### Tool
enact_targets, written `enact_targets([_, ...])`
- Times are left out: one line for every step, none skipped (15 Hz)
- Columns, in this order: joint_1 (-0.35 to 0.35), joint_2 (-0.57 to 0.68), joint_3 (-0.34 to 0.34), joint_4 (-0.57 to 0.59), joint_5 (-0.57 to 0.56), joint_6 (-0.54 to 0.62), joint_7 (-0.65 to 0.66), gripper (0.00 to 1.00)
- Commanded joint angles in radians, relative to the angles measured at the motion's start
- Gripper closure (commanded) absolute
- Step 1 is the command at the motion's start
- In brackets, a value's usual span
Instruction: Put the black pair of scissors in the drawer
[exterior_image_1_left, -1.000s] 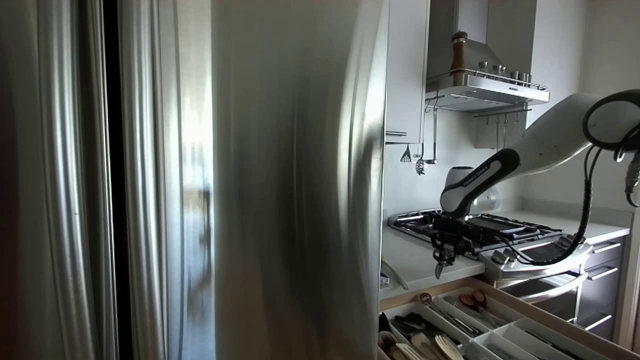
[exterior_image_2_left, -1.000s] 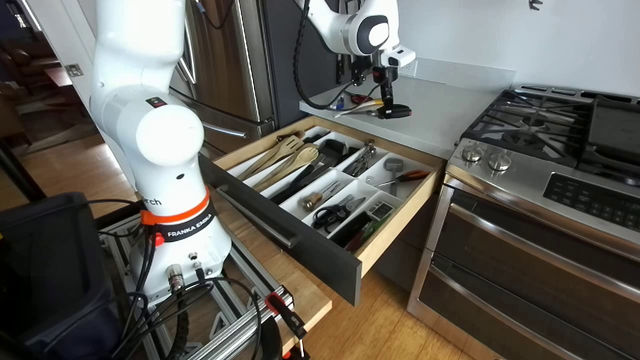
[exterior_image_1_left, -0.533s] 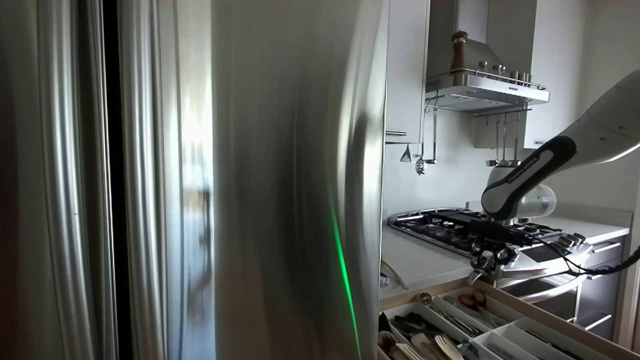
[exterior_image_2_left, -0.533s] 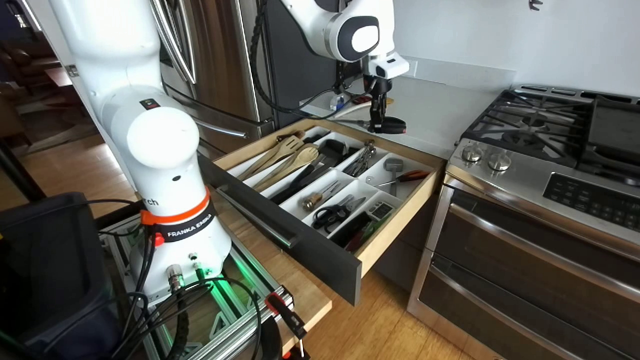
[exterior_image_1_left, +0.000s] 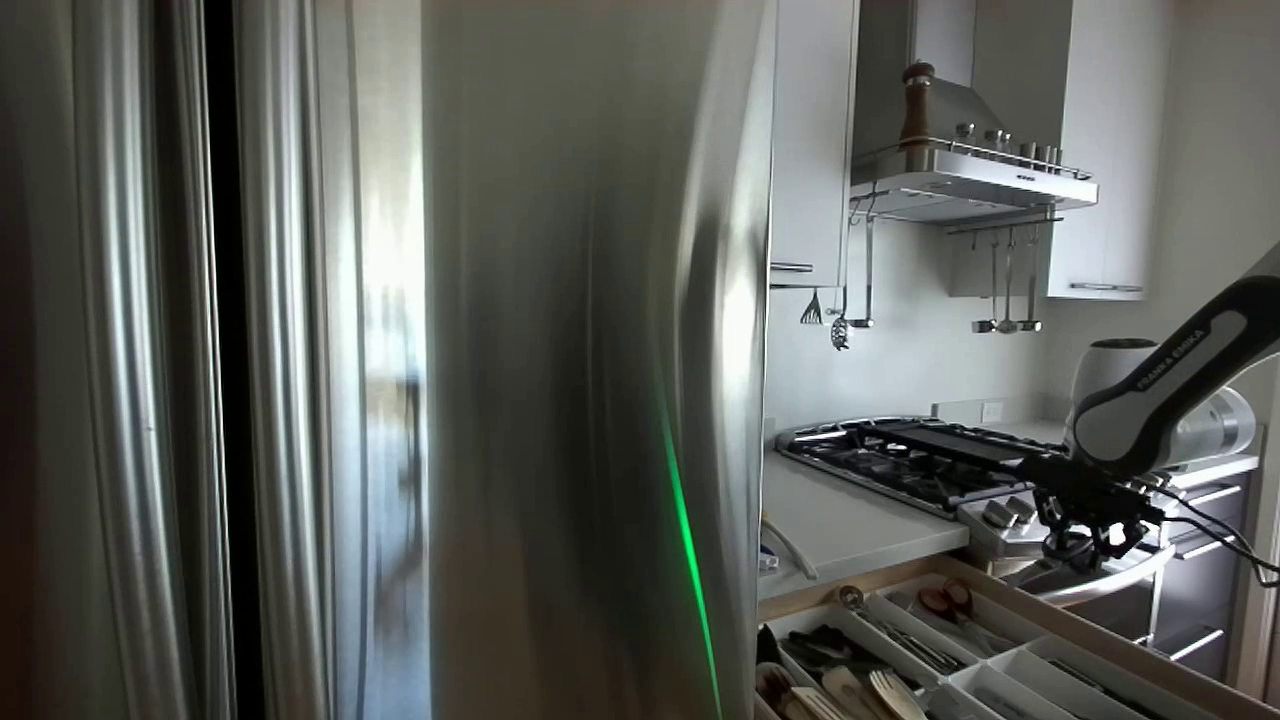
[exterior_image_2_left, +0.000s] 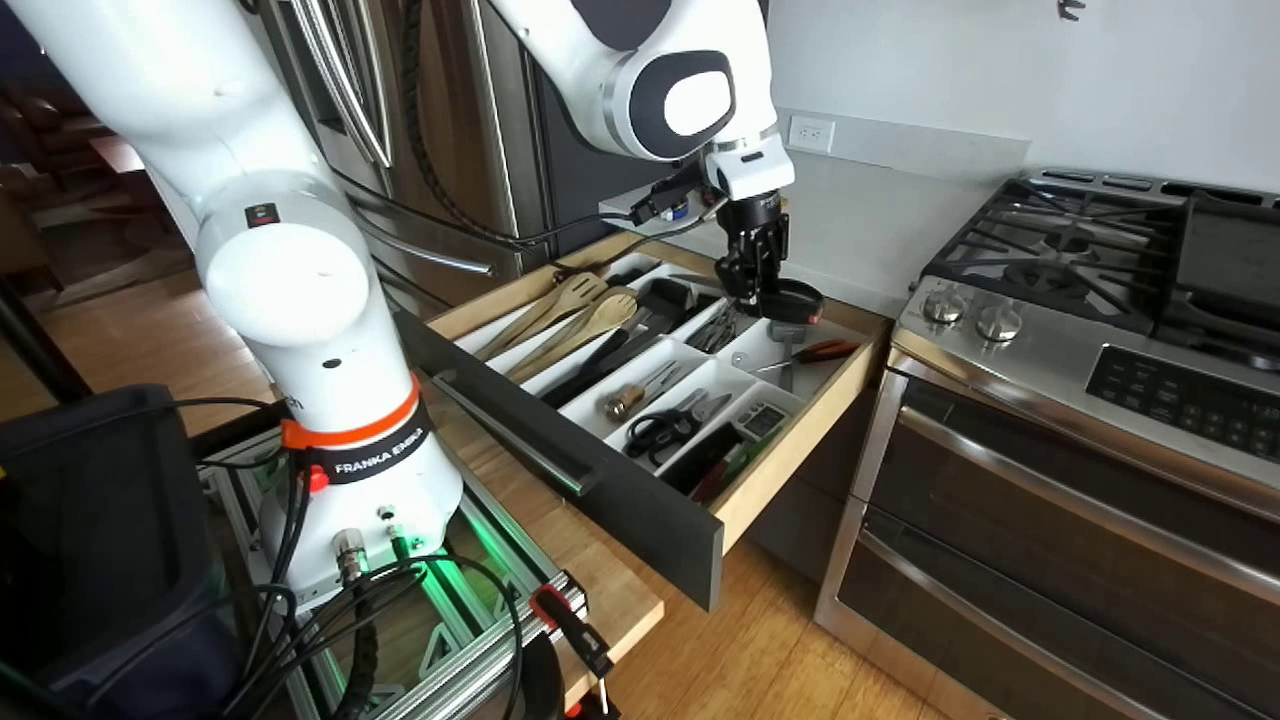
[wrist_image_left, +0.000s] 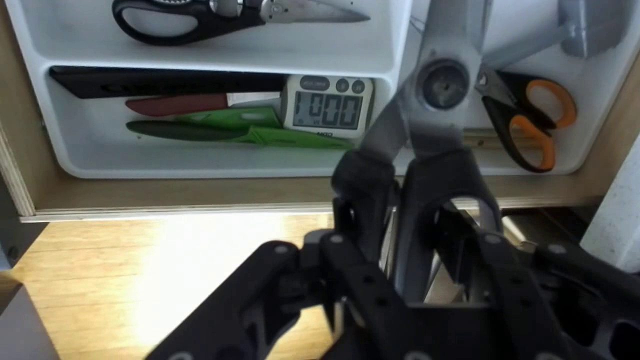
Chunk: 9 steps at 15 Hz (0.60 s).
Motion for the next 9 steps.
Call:
enact_targets([-0.04,-0.006,0.035,-0.007,0.006,0.009,-0.001,0.57])
enact_targets([-0.045,-0.009,0.04,-0.011,0.003,0.013,0.009,0.57])
enact_targets([-0.044,-0.01,0.043,-0.012,0.003,0.013,0.013,0.57])
enact_targets([-0.044,-0.011,0.045,-0.012,0.003,0.013,0.015,0.57])
enact_targets([-0.044,-0.011,0.046,-0.012,0.003,0.013,0.016,0.82])
enact_targets([-0.054,0.011,0.064,0.011,-0.005,-0.012,0.082,0.82])
enact_targets([-0.055,0.033,0.075,0.026,-0.006,-0.029,0.108,0.82])
enact_targets([-0.065,0.057,0.091,0.042,-0.029,-0.048,0.17,0.82])
enact_targets([-0.069,0.074,0.099,0.053,-0.04,-0.062,0.224,0.82])
